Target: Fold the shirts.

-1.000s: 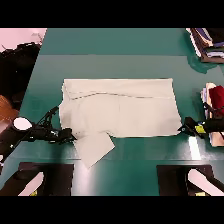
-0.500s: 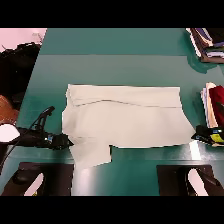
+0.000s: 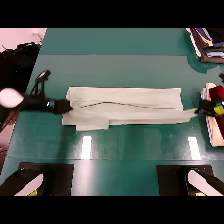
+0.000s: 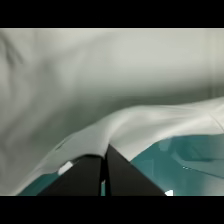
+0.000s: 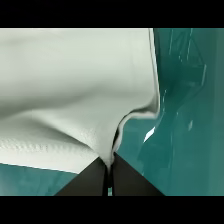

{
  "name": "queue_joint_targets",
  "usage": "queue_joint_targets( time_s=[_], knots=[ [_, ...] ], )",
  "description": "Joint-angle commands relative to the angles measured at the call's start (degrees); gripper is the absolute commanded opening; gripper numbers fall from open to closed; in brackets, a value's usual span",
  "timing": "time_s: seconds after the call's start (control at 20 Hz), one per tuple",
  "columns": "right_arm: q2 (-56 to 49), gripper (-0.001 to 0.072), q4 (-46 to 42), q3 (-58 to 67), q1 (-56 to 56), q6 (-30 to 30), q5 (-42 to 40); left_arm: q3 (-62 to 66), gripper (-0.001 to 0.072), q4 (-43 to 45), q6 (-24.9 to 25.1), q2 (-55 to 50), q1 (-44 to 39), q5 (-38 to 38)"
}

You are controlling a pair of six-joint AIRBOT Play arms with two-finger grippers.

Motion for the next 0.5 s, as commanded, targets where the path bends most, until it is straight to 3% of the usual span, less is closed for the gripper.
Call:
queue_joint_targets(
  time_s=[0.0,0.3,0.35,0.4,0.45],
  knots=[
    [-13.4,0.0018,0.1,10.8,3.7,0.1,-2.1,11.8,0.0023,0.5,3.2,-16.3,0.1,6.2],
    [-29.4,0.002,9.2,25.1,3.0,0.0,-2.8,26.8,0.0024,0.7,4.3,-31.6,0.1,9.9],
    [-31.5,0.0068,11.8,26.8,2.3,0.0,-2.8,27.3,0.0027,0.8,4.5,-32.3,0.1,10.0],
    [-33.0,0.028,14.3,28.0,1.5,-0.2,-2.5,27.4,0.0202,1.2,4.5,-32.3,0.1,10.3],
    [-34.0,0.0412,16.7,28.7,0.5,-0.9,-1.9,27.6,0.0512,1.3,4.5,-32.3,0.1,10.1]
  ],
)
